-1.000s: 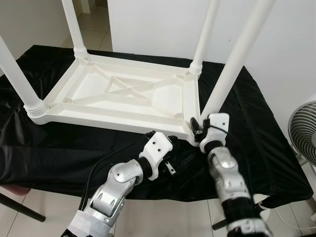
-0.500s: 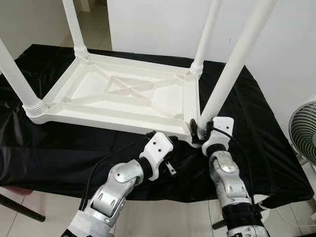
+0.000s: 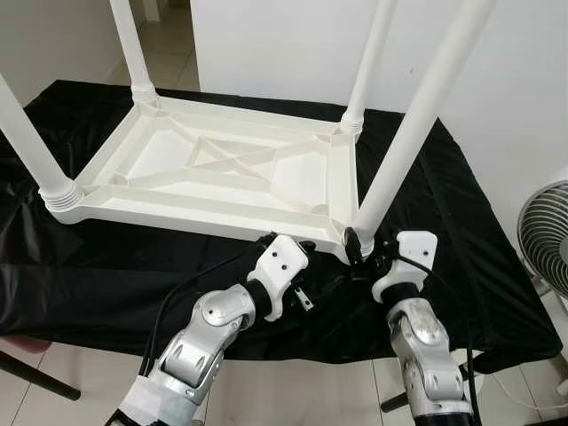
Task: Building children table
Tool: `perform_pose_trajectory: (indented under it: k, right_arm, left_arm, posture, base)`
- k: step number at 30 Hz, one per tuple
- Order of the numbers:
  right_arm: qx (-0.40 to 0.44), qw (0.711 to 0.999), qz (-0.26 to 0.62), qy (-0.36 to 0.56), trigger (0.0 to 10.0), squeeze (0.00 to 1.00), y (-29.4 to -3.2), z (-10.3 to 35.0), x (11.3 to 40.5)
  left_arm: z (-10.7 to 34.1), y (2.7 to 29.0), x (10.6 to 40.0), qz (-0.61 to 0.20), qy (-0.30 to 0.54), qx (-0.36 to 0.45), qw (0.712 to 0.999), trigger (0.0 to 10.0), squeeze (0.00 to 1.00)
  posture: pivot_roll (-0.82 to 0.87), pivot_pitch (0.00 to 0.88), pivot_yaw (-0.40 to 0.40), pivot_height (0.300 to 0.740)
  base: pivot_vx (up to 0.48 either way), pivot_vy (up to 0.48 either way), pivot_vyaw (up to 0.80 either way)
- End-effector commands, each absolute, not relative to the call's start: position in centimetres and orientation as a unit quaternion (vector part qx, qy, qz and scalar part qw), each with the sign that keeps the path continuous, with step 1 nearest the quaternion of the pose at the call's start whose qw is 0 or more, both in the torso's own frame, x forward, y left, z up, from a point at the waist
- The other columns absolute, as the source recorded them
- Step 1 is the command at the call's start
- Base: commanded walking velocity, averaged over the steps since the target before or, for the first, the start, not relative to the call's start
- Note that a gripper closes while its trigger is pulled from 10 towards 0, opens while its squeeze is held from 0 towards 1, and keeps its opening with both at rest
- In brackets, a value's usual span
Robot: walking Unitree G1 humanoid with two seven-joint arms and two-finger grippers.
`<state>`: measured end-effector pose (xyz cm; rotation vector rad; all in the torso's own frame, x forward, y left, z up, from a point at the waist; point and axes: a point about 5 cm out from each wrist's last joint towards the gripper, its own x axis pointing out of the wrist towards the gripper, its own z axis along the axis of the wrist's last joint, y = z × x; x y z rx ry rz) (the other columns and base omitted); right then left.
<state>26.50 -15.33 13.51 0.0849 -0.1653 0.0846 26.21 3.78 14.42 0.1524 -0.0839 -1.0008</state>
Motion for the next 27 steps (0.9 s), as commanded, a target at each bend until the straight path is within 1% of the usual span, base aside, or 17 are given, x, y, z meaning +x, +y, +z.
perform_pose_trajectory:
  k: [1, 3, 4, 5, 15, 16, 23, 27]
  right_arm:
    - [0.047, 0.994, 0.043, -0.085, 10.0, 0.00, -15.3, 13.6, 26.0]
    - [0.048, 0.994, 0.043, -0.085, 10.0, 0.00, -15.4, 13.6, 25.7]
    - [0.048, 0.994, 0.048, -0.084, 2.2, 0.00, -15.4, 13.5, 25.5]
    - [0.054, 0.994, 0.056, -0.080, 0.0, 0.00, -15.3, 13.4, 25.2]
    - [0.071, 0.990, 0.103, -0.061, 0.0, 0.00, -14.6, 13.2, 24.8]
    - [0.082, 0.987, 0.132, -0.051, 10.0, 0.00, -14.0, 13.1, 24.8]
    - [0.109, 0.975, 0.189, -0.038, 10.0, 0.00, -13.6, 13.3, 25.4]
    - [0.119, 0.968, 0.216, -0.038, 10.0, 0.00, -14.4, 13.7, 26.3]
  left_arm:
    - [14.2, 3.7, 26.4, -0.485, -0.036, 0.084, 0.870, 10.0, 0.00]
    - [14.2, 3.7, 26.4, -0.486, -0.036, 0.085, 0.869, 10.0, 0.00]
    - [14.3, 3.7, 26.4, -0.487, -0.036, 0.085, 0.869, 10.0, 0.00]
    - [14.3, 3.7, 26.4, -0.488, -0.036, 0.085, 0.868, 10.0, 0.00]
    - [14.6, 3.9, 26.9, -0.488, -0.040, 0.092, 0.867, 10.0, 0.00]
    - [14.6, 3.9, 26.9, -0.487, -0.041, 0.093, 0.867, 10.0, 0.00]
    - [14.7, 4.0, 27.2, -0.483, -0.043, 0.095, 0.869, 10.0, 0.00]
    - [14.8, 4.1, 27.2, -0.481, -0.044, 0.096, 0.870, 10.0, 0.00]
  posture:
    - [0.06, 0.051, -0.059, 0.740]
    - [0.06, 0.051, -0.057, 0.740]
    - [0.06, 0.051, -0.057, 0.740]
    - [0.06, 0.054, -0.053, 0.740]
    - [0.06, 0.056, -0.053, 0.740]
    - [0.06, 0.056, -0.053, 0.740]
    - [0.07, 0.058, -0.055, 0.740]
    - [0.07, 0.061, -0.054, 0.740]
  base:
    - [0.000, 0.000, 0.00]
    - [0.000, 0.000, 0.00]
    - [0.000, 0.000, 0.00]
    - [0.000, 0.000, 0.00]
    - [0.000, 0.000, 0.00]
    - [0.000, 0.000, 0.00]
    - [0.000, 0.000, 0.00]
    - [0.000, 0.000, 0.00]
